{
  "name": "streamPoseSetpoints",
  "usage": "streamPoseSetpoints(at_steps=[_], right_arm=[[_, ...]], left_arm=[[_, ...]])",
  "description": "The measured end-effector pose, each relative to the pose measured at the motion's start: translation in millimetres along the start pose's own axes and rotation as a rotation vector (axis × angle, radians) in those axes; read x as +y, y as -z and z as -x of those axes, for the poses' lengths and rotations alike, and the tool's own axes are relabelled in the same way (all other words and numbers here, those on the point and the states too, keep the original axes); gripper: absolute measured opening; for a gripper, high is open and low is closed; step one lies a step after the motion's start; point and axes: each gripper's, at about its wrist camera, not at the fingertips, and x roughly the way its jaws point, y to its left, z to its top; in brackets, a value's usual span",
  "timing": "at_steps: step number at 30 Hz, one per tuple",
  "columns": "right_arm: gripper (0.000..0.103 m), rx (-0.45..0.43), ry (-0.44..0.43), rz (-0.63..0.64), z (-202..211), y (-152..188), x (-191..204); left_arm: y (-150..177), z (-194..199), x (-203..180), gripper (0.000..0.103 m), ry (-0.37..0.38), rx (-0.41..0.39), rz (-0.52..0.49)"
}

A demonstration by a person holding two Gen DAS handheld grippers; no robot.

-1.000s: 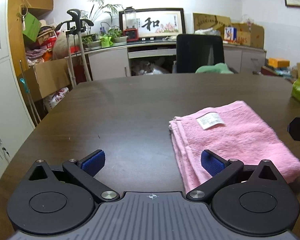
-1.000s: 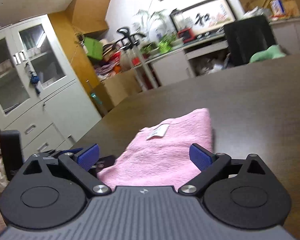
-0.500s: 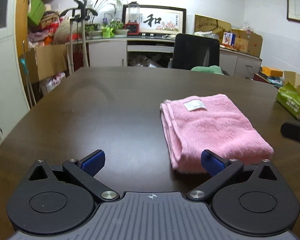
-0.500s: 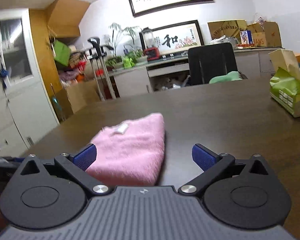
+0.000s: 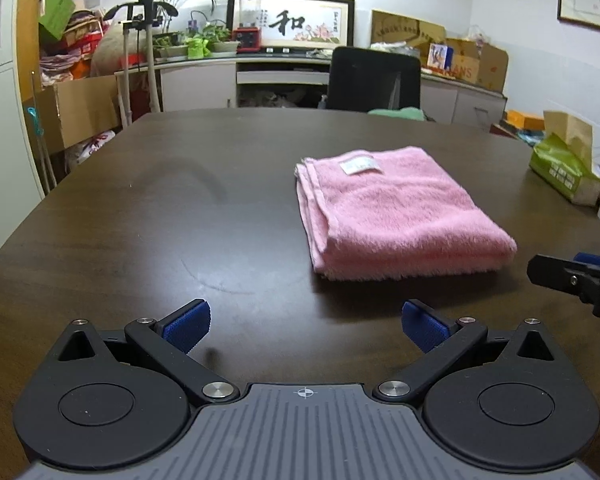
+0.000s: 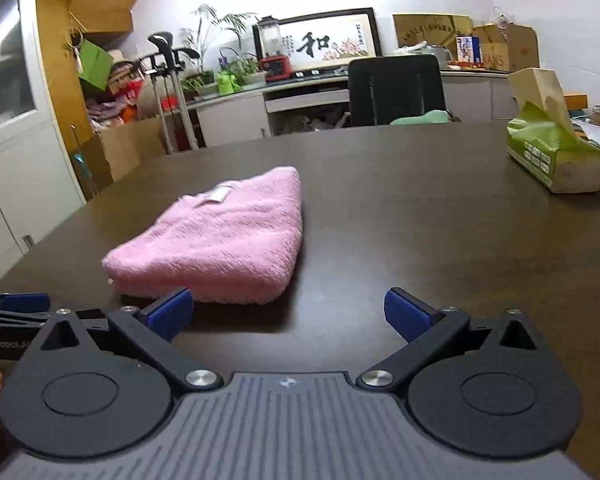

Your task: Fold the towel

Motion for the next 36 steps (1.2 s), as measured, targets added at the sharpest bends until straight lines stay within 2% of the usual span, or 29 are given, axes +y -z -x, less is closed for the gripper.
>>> streamPoseSetpoints(at_steps=[11, 19, 36], right_arm=[[0.103, 0.100, 0.046, -0.026, -8, 4, -6], [0.103, 0.160, 0.121, 0.135, -14, 7, 13], [0.103, 0.156, 0.152, 0.105, -13, 9, 15]], left_arm=[[5, -4, -5, 0.103, -0.054, 0.026, -0.007], [6, -3, -10, 0.103, -0.069, 0.030, -0.013], [9, 0, -17, 0.103, -0.081, 0.031, -0.008]])
